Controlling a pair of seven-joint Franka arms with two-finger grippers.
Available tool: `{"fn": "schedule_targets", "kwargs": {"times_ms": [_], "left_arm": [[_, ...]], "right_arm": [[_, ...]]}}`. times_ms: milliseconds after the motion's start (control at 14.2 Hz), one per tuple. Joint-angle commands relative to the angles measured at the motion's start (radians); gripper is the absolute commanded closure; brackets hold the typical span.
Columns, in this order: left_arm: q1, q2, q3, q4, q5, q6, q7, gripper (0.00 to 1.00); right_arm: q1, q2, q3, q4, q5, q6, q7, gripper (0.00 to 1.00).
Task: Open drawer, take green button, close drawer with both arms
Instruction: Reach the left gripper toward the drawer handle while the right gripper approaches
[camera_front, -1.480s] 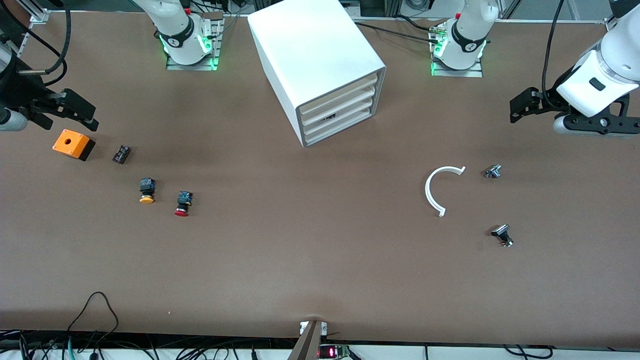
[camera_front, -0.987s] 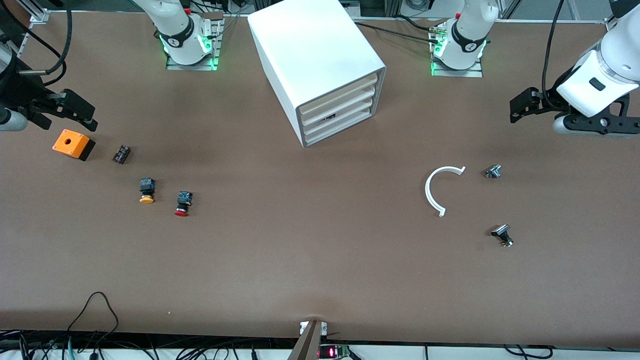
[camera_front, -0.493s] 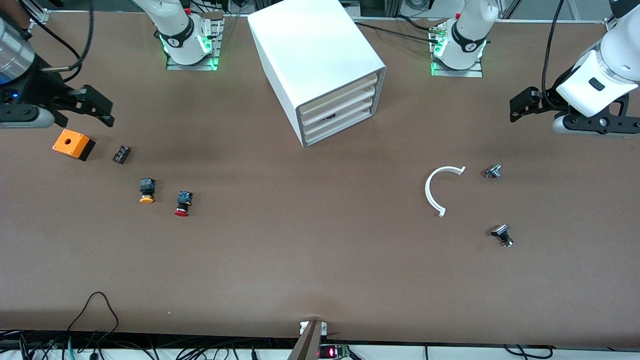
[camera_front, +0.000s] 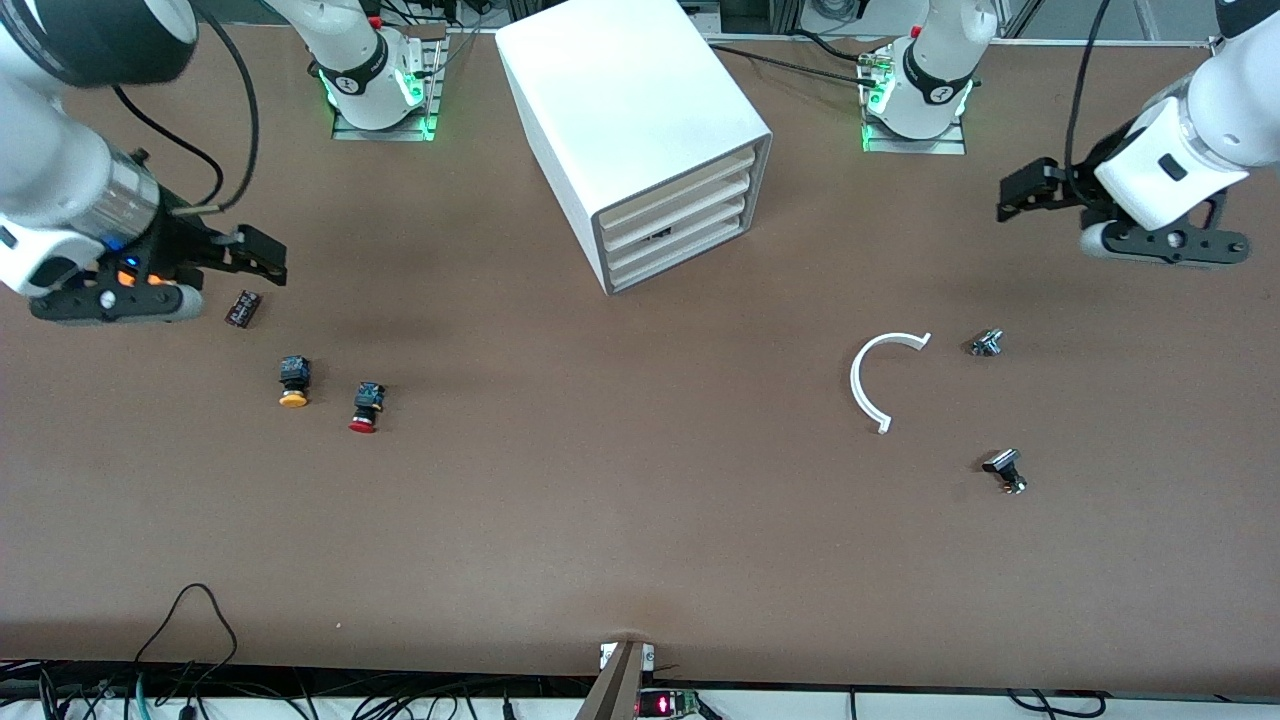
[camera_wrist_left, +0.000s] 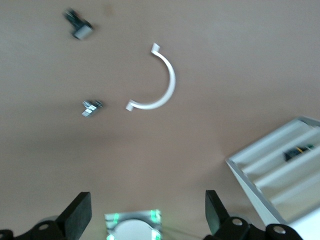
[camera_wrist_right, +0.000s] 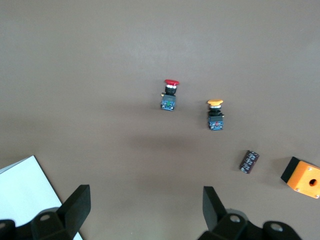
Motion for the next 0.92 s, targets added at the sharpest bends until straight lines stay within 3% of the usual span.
{"fn": "schedule_targets", "kwargs": {"times_ms": [0, 211, 423, 705, 846], "left_arm": [[-0.003, 0.034, 0.002, 0.008, -0.100, -0.061, 0.023, 0.00], [-0.002, 0.106, 0.002, 0.004, -0.228, -0.079, 0.105, 0.00], [0.023, 0.230, 0.002, -0.013, -0.450, -0.087, 0.265, 0.01], [0.028, 0.426, 0.003, -0.062, -0.665, -0.049, 0.602, 0.01], [0.028, 0.477, 0.002, -0.137, -0.741, 0.032, 0.762, 0.01]], "right_arm": [[0.019, 0.028, 0.005, 0.017, -0.019, -0.007, 0.027, 0.01], [0.038, 0.059, 0.005, 0.017, -0.019, 0.022, 0.122, 0.01], [0.091, 0.106, 0.005, 0.017, -0.008, 0.063, 0.257, 0.00], [0.150, 0.164, 0.005, 0.017, 0.035, 0.152, 0.473, 0.01], [0.177, 0.184, 0.005, 0.019, 0.046, 0.186, 0.562, 0.01]]}}
